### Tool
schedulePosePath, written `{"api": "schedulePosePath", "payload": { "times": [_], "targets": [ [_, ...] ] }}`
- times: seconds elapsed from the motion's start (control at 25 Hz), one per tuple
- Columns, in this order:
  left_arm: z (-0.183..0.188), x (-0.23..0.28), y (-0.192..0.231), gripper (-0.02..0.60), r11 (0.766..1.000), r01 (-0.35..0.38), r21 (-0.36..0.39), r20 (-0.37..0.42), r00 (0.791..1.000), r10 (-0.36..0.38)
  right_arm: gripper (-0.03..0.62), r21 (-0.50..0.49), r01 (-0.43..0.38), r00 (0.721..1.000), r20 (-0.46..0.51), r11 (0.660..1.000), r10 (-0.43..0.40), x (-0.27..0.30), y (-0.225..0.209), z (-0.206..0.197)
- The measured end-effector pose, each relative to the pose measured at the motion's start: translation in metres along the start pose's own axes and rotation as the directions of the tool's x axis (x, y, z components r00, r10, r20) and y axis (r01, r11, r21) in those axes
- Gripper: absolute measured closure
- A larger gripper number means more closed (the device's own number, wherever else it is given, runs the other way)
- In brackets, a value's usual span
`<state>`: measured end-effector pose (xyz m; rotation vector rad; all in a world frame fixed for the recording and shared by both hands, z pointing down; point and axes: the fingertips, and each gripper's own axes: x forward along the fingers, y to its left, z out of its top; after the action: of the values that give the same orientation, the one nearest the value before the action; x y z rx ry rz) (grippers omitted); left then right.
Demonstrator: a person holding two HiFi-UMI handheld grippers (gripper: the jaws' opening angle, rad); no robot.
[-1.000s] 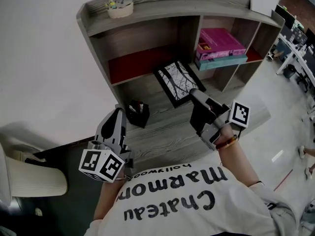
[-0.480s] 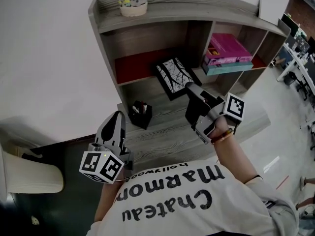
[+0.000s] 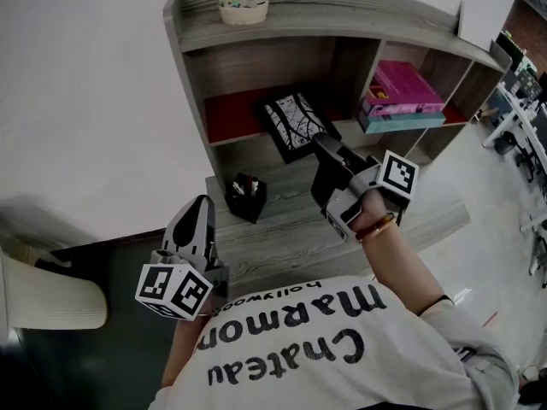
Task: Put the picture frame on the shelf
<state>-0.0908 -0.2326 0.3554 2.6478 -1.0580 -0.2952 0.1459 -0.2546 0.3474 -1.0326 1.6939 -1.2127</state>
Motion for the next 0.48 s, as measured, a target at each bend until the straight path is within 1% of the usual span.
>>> {"api": "schedulePosePath", "payload": {
  "times": [0.16, 0.28, 0.36, 0.48],
  "targets": [
    [0.0, -0.002, 0.004, 0.565, 1.0, -0.011, -0.002, 0.004, 1.0, 0.011, 0.513, 0.035, 0.028, 0.999, 0.032, 0.999, -0.029, 0.007, -0.005, 0.005],
    [0.0, -0.003, 0.006, 0.565, 1.0, -0.017, -0.004, 0.009, 1.0, 0.017, 0.513, 0.074, 0.068, 0.996, 0.051, 0.995, -0.072, 0.011, -0.014, 0.006],
    [-0.001, -0.002, 0.007, 0.565, 1.0, -0.017, -0.001, 0.008, 1.0, 0.017, 0.514, 0.077, 0.086, 0.994, 0.062, 0.993, -0.091, 0.013, -0.016, 0.007],
    [-0.001, -0.003, 0.011, 0.565, 1.0, -0.028, -0.003, 0.002, 1.0, 0.028, 0.516, 0.074, 0.089, 0.992, 0.081, 0.993, -0.095, 0.016, -0.014, 0.011]
  ]
}}
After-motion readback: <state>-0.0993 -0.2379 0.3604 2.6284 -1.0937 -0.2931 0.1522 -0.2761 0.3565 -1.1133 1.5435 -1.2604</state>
